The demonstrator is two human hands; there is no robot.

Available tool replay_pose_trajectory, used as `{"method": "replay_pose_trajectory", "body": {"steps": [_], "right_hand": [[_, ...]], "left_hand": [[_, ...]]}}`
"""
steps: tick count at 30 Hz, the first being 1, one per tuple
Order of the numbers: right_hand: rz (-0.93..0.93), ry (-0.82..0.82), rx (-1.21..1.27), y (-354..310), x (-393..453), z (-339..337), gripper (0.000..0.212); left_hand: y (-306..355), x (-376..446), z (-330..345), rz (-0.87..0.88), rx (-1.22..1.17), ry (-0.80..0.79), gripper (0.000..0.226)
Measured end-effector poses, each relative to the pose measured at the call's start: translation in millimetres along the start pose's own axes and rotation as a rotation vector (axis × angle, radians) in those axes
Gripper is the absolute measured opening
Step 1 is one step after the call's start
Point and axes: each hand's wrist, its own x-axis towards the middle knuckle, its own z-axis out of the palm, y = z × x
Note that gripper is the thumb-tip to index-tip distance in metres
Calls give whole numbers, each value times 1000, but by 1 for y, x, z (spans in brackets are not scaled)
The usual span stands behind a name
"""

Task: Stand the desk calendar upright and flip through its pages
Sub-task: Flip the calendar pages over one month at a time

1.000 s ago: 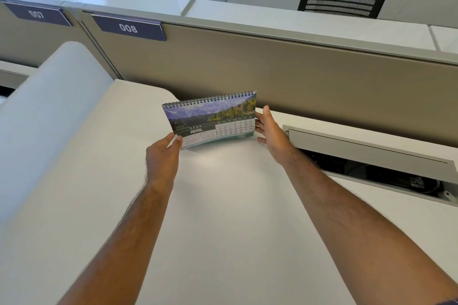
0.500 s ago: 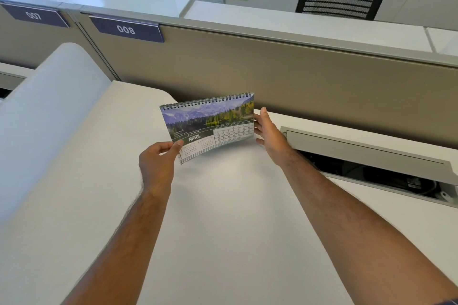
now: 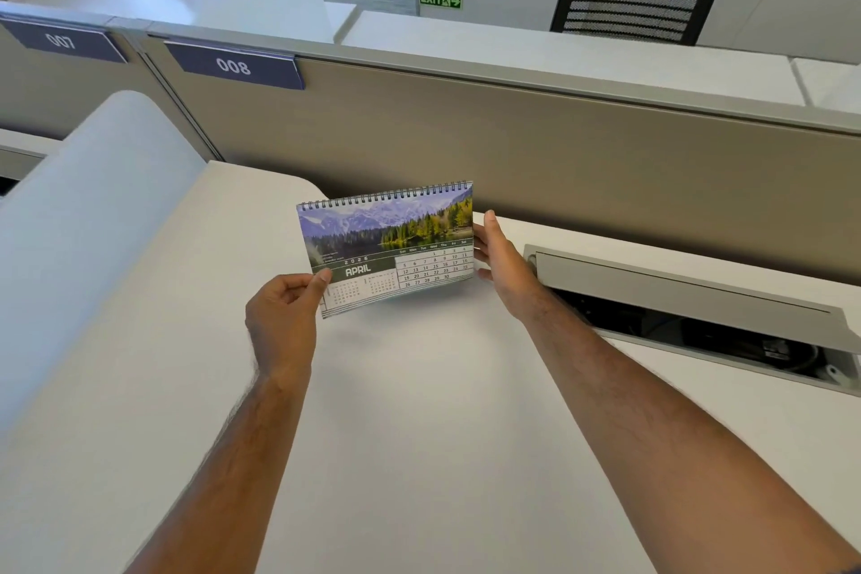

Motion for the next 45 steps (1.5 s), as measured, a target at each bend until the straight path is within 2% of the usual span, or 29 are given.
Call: {"method": "replay_pose_trajectory", "body": {"steps": [5,8,10,14,18,22,27,32,36,39,41,43,45], "right_hand": [[-24,-13,-1,4,4,2,61],[-21,-52,34,5,2,0,66],[-33,-74,41,5,0,-1,62],[-62,-1,-11,4,-2,0,45],[-29,-34,-21,8,2,2,62],[-34,-66,-22,8,0,0,69],[-15,-44,4,8,2,0,68],[-9,-50,14,7,2,0,67],[-14,-53,9,7,1,0,67],[-24,-55,14,7,0,0,66],[-26,-51,16,8,0,1,65],[-26,-50,12,8,0,1,65],[-27,-47,9,9,0,0,65]], "left_hand": [[8,-6,-2,39,-113,-108,23],[18,-2,-6,30,-335,-240,19],[26,2,-9,40,-445,-309,20],[45,9,-11,28,-573,-398,42],[69,12,-8,-22,-657,-430,58],[83,14,-3,-15,-613,-433,74],[84,18,6,-40,-587,-425,67],[80,18,8,-79,-660,-414,63],[71,19,7,-42,-644,-394,55],[57,21,9,1,-551,-273,32],[44,18,12,-5,-390,-156,21],[30,13,14,-53,-249,-91,26],[19,8,17,-146,-172,-142,43]]}}
